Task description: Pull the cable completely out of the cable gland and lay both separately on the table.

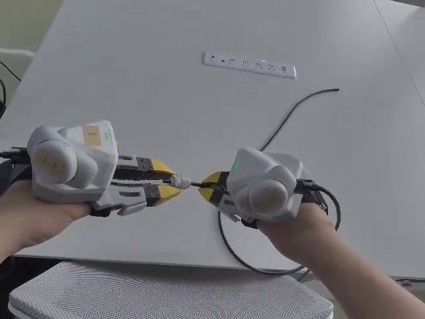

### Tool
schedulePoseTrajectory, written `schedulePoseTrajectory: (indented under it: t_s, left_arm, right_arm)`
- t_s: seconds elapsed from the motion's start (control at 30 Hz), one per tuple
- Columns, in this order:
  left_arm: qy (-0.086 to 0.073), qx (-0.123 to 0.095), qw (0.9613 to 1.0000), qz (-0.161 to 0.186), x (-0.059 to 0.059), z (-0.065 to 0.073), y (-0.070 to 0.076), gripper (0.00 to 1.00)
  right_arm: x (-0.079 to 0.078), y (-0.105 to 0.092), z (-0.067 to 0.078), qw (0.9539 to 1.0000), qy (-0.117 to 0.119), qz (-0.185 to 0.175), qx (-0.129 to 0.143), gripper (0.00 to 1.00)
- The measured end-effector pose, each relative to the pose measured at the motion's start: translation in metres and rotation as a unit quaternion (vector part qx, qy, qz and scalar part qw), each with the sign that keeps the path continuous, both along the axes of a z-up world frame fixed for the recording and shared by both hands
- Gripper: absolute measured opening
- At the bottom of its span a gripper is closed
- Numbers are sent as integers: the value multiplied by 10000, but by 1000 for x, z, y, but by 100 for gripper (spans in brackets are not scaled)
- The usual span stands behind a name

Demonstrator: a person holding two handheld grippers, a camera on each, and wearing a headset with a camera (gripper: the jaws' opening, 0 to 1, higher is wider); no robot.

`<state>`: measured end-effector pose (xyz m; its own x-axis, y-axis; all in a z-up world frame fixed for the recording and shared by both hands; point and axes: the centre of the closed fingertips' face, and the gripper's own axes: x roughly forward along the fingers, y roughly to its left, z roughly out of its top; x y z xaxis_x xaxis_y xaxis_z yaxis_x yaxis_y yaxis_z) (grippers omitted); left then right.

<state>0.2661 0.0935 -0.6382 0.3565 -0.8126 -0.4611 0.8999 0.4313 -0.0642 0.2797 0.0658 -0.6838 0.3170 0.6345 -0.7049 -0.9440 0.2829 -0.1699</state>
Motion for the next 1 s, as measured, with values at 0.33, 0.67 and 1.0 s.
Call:
schedulePoseTrajectory:
  t_s: [0.33,0.67,1.0]
  left_arm:
    - [-2,-86,9999,-91,-5,1,4,15]
    - [-50,-222,9997,-131,-3,3,6,15]
    - [-27,-219,9996,-158,-3,2,10,15]
  right_arm:
    - [-4,-7,-9,9989,278,-366,50,0]
    - [-7,-25,-23,9964,462,-701,-89,0]
    - [-5,-37,-26,9943,475,-948,-47,0]
